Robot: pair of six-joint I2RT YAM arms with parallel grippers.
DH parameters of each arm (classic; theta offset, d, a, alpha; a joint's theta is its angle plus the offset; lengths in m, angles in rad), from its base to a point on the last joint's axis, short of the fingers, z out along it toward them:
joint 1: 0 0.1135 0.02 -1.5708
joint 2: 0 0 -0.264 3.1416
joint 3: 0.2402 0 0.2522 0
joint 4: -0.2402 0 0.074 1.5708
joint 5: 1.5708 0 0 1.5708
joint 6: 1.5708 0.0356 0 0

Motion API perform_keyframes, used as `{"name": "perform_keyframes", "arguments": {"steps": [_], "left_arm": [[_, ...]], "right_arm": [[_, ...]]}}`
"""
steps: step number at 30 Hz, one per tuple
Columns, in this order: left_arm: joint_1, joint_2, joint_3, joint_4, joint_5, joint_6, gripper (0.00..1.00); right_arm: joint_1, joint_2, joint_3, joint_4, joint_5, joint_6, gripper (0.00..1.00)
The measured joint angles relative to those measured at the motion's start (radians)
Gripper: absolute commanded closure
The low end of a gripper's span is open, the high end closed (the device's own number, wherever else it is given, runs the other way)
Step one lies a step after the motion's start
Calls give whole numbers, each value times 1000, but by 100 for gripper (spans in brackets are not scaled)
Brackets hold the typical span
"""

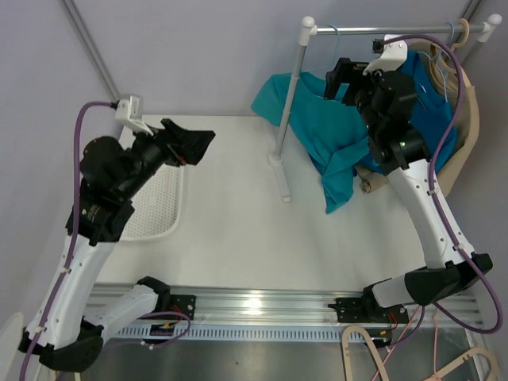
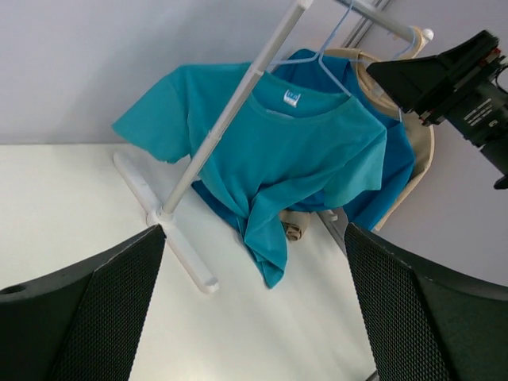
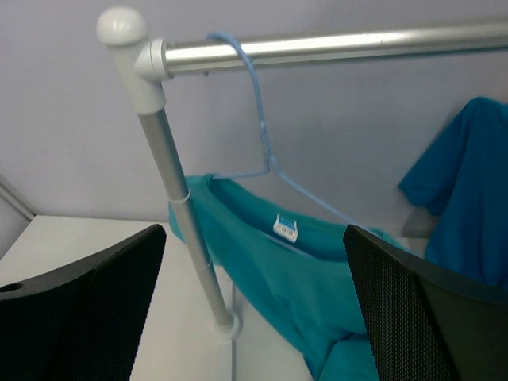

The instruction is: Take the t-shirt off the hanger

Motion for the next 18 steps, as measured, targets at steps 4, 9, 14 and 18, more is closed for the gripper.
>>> {"name": "perform_keyframes", "arguments": {"steps": [4, 9, 14, 18], "left_arm": [[0, 100, 159, -56, 6, 15, 0], [0, 85, 159, -100, 5, 31, 0], [0, 47, 122, -106, 5, 42, 0], [0, 35, 107, -107, 1, 47, 1]], "right_arm": [[-40, 74, 114, -24, -28, -47, 1], [-188, 167, 218, -68, -213, -30, 9], [-290, 270, 269, -79, -402, 4, 9], [-300, 354, 310, -82, -558, 15, 10]]}}
